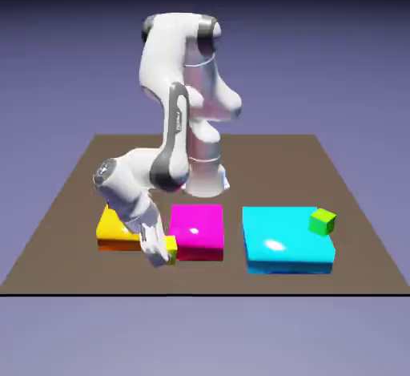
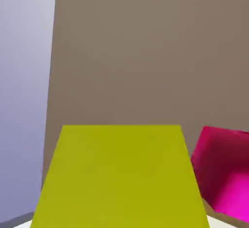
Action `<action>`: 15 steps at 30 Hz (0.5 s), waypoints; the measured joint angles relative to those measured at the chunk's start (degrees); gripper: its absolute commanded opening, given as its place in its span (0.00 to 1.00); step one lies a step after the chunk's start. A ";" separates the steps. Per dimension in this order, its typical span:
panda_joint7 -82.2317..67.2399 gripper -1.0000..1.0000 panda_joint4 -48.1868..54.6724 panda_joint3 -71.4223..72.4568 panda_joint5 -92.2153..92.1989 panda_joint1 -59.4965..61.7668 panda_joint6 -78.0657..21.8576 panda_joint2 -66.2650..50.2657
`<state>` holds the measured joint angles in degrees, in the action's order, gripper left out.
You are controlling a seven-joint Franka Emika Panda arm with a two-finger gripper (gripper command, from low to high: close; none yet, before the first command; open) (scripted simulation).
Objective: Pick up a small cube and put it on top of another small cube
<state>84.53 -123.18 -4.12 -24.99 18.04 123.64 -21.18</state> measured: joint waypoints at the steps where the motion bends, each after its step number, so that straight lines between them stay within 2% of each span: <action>1: -1.11 0.00 -0.46 -2.08 0.43 -0.17 -1.16 1.02; 15: -18.61 0.00 -11.88 -30.24 6.86 4.19 -19.49 20.32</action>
<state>65.92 -135.06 -34.36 -18.13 22.23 104.15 -0.86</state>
